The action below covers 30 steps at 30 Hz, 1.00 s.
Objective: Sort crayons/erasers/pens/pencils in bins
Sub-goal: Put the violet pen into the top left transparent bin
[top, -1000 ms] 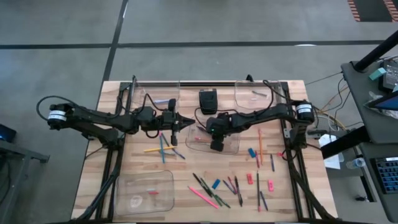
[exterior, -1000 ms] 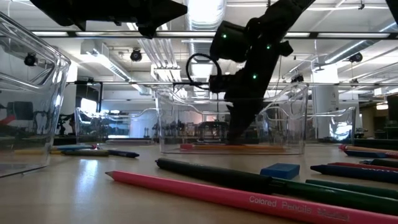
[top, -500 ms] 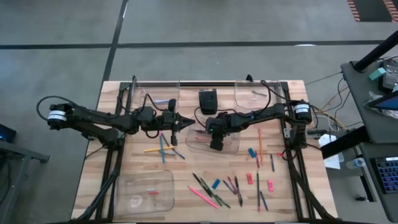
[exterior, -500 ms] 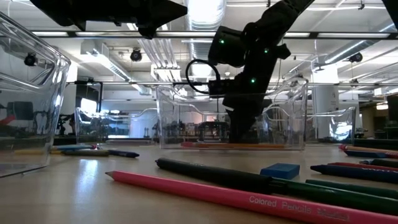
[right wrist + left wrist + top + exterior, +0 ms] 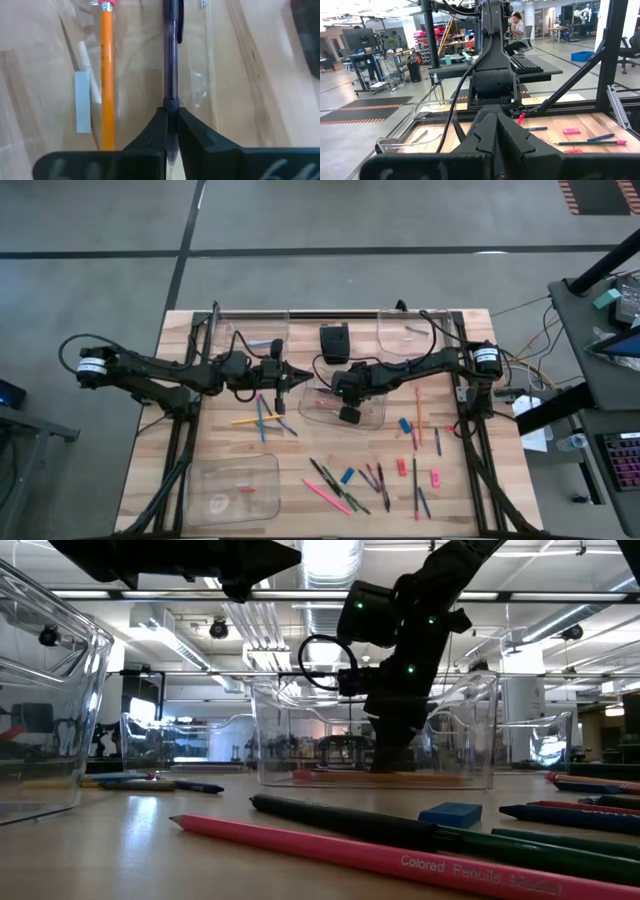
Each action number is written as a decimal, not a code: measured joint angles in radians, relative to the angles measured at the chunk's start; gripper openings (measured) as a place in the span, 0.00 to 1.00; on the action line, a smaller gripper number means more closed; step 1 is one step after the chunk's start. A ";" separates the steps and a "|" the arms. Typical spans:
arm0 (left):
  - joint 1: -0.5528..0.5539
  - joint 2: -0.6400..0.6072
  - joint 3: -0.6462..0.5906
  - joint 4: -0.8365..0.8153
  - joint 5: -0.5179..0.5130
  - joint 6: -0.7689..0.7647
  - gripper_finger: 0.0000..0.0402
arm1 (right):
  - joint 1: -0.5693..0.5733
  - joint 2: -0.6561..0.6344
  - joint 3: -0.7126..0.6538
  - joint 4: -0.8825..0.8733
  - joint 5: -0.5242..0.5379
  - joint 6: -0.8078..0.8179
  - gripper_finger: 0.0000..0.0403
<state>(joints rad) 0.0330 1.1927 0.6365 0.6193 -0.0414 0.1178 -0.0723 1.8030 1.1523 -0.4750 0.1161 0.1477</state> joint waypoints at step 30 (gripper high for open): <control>0.000 0.000 0.000 0.000 0.000 0.001 0.00 | 0.032 -0.058 0.001 0.112 -0.049 -0.044 0.18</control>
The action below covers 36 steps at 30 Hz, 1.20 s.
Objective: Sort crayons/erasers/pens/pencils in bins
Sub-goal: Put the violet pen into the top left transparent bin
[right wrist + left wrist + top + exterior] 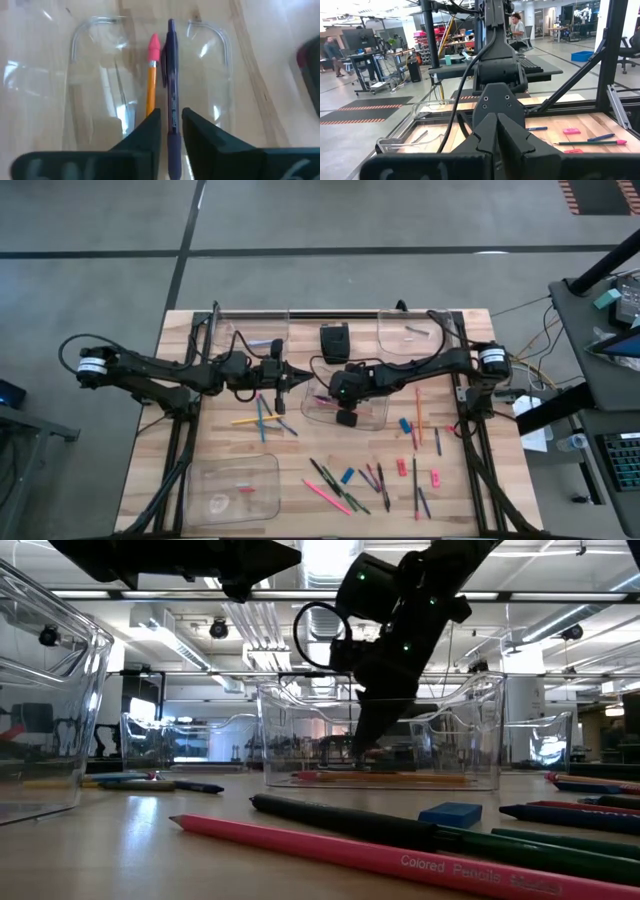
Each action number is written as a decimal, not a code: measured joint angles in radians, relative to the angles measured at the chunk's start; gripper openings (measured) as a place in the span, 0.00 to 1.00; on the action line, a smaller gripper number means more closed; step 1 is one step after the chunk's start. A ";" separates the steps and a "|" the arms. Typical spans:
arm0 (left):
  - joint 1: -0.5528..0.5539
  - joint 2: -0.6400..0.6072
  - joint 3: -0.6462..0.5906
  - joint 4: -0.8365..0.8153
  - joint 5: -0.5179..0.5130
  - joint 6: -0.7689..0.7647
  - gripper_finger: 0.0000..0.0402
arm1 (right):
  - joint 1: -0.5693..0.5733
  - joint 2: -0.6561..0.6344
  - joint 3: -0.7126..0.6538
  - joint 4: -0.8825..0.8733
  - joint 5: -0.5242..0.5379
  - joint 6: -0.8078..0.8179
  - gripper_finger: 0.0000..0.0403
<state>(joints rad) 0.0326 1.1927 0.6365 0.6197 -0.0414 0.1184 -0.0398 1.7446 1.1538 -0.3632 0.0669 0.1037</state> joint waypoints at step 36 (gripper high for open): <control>0.000 0.000 0.000 0.000 0.000 0.001 0.00 | 0.026 0.052 0.019 0.043 -0.071 -0.275 0.28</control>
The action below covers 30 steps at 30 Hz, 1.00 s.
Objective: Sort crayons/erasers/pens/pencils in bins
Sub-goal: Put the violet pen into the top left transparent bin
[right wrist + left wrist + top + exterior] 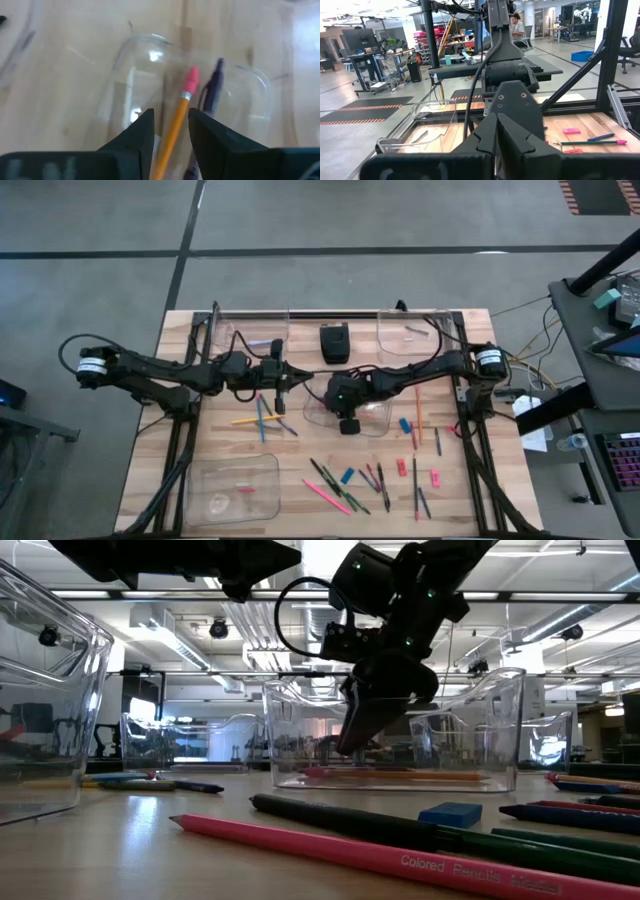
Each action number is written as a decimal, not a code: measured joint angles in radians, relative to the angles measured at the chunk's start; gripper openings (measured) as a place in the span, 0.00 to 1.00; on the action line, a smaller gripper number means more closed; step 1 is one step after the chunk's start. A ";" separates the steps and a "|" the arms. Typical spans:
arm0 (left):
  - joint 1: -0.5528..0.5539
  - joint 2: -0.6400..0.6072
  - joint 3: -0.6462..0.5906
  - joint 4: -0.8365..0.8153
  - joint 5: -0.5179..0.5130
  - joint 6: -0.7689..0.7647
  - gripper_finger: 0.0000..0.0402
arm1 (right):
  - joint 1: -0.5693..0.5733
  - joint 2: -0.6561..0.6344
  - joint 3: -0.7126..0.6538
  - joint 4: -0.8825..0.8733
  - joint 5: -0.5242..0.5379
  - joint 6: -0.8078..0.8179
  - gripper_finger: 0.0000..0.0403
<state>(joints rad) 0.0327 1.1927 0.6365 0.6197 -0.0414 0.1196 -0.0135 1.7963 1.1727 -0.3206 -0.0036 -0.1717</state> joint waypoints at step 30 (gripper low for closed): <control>0.000 0.000 0.000 0.000 0.000 0.000 0.00 | -0.037 0.033 -0.003 -0.006 0.093 0.016 0.33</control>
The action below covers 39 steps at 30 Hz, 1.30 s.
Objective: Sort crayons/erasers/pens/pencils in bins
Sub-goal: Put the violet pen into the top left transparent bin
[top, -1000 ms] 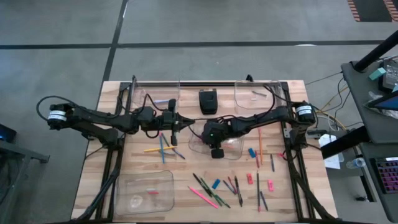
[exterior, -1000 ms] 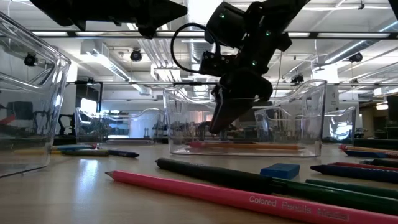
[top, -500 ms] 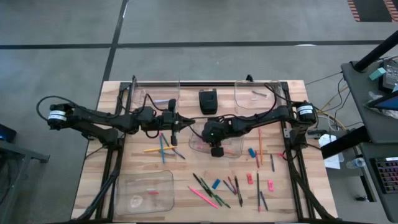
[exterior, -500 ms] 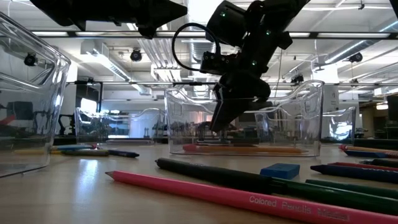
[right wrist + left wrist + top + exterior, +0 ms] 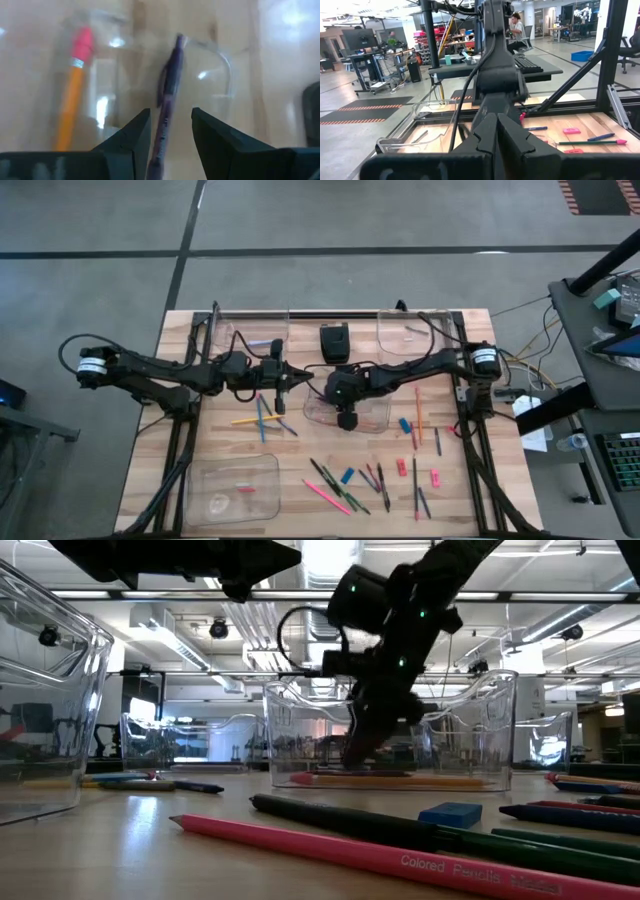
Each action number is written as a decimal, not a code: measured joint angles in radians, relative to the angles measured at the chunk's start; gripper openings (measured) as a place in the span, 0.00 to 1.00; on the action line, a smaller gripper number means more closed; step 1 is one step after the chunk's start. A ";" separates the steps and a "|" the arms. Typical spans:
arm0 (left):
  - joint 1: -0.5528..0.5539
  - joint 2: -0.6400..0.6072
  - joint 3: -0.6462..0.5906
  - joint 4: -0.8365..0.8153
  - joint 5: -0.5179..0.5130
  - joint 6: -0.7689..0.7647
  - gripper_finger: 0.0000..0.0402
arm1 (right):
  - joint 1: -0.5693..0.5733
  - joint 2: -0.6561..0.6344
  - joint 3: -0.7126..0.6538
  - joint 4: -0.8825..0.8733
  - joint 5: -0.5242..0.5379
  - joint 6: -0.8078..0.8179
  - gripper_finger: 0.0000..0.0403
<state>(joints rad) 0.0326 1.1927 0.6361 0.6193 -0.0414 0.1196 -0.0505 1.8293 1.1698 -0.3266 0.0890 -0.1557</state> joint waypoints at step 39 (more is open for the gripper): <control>0.000 0.000 0.000 0.000 0.000 -0.001 0.00 | -0.020 -0.013 0.043 -0.125 0.039 0.157 0.03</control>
<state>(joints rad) 0.0327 1.1927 0.6361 0.6189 -0.0410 0.1188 -0.0708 1.8164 1.2128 -0.4519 0.1283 0.0009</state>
